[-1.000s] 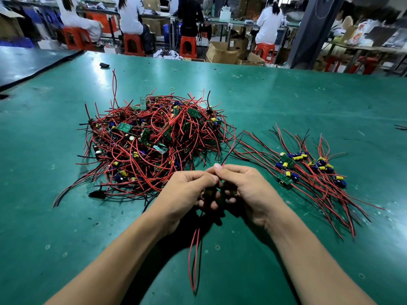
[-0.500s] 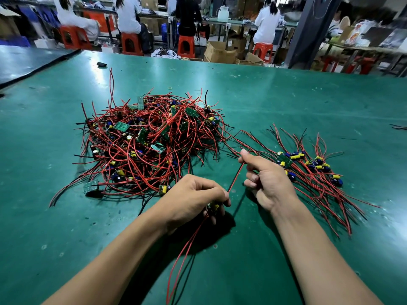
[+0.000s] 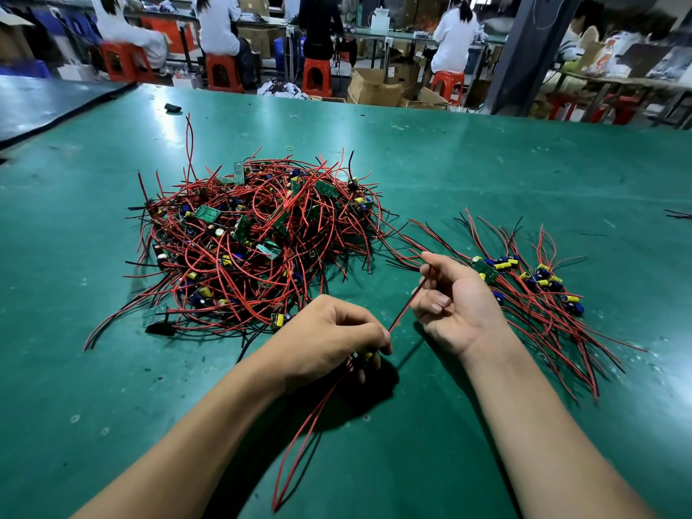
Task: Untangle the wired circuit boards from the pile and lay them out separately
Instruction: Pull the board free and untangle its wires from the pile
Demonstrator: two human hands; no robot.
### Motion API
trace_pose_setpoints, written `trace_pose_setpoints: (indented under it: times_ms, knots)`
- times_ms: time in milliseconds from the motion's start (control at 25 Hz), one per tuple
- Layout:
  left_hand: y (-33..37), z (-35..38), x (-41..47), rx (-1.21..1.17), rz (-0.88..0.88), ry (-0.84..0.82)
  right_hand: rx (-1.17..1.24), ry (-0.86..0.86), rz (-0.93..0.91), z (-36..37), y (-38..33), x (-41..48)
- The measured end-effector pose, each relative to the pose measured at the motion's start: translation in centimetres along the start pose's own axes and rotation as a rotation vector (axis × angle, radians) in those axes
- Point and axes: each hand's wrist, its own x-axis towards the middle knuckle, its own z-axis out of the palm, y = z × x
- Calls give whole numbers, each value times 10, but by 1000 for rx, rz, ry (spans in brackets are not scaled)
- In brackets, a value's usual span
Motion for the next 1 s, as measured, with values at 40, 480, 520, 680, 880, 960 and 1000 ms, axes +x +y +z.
trace_pose_setpoints:
  times_ms: [40, 480, 520, 680, 880, 960, 1000]
  knots:
    - [0, 1, 0, -9, -4, 9, -65, -3, -36, -1, 1, 1]
    - [19, 3, -2, -482, 42, 222, -894, -292, -458, 9, 23, -31]
    - [21, 4, 1, -449, 7, 203, -976, -287, -543, 11, 26, -34]
    - [19, 2, -1, -317, -6, 189, -1016, -183, -665, 16, 30, -34]
    - [12, 3, -7, -1, 173, 612, -965, 134, -849, 1, 9, -19]
    - [7, -4, -4, 1, 137, 738, -1036, 299, -853, -12, -3, -13]
    - [6, -5, -4, -19, 118, 755, -1109, 377, -843, -18, -7, -10]
